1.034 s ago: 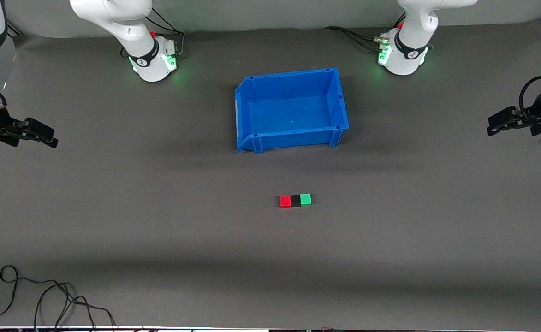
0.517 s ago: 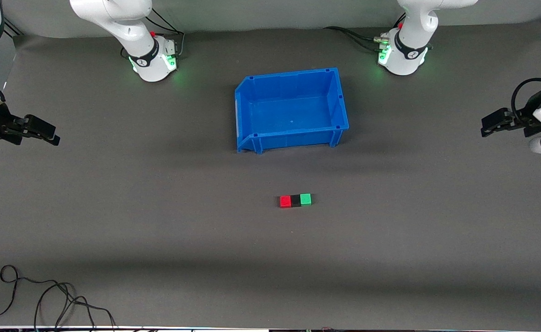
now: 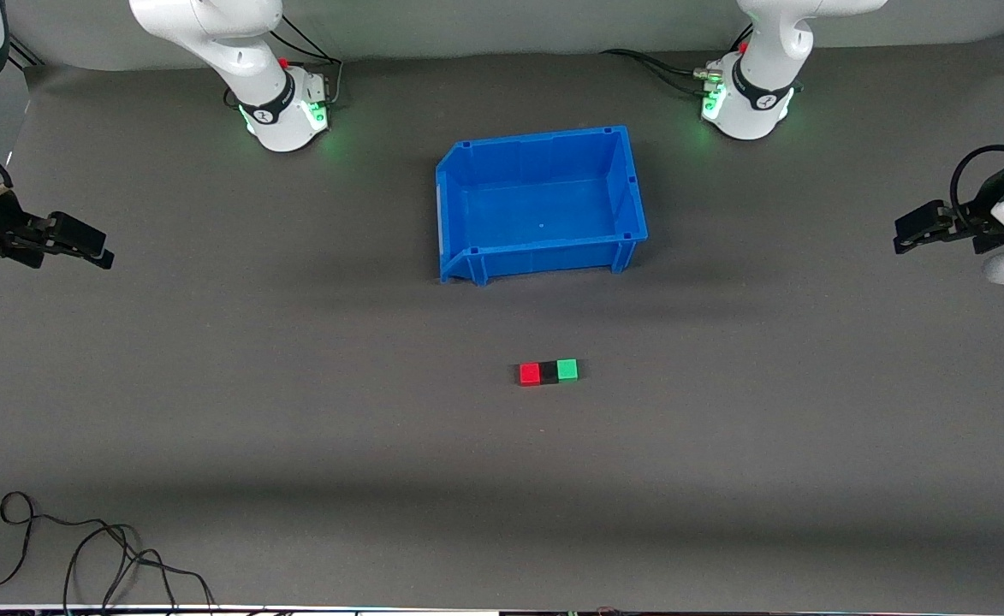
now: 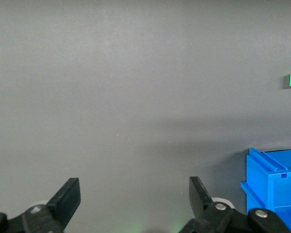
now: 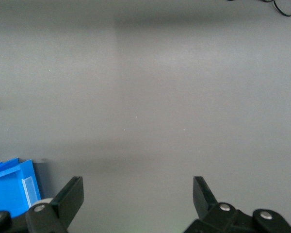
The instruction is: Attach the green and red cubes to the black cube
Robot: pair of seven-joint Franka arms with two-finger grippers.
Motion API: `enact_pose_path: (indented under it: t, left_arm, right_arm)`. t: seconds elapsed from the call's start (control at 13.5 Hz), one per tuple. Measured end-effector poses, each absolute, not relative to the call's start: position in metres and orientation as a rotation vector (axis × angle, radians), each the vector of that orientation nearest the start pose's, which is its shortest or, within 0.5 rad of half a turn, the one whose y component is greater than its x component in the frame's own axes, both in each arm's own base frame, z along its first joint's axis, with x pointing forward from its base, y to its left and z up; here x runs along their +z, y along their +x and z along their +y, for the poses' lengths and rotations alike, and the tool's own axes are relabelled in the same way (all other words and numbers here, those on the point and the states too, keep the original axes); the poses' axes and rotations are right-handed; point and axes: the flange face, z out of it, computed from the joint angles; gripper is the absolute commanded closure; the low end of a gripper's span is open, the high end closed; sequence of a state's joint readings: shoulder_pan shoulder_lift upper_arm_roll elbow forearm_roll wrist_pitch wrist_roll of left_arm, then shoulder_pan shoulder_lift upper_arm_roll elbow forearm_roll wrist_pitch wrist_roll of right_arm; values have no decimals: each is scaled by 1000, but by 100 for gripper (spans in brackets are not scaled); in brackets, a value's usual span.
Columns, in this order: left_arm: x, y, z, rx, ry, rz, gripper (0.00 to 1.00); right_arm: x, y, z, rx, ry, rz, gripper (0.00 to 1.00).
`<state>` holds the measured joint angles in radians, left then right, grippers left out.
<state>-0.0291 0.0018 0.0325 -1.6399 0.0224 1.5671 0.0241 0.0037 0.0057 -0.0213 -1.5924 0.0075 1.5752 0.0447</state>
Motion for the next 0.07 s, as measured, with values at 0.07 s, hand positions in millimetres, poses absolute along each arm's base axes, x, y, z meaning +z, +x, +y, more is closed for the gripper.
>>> enact_pose_path:
  t: [0.07]
  left_arm:
    - [592, 551, 5, 114, -3118, 30, 0]
  right_arm:
    - [611, 556, -9, 39, -3133, 98, 0]
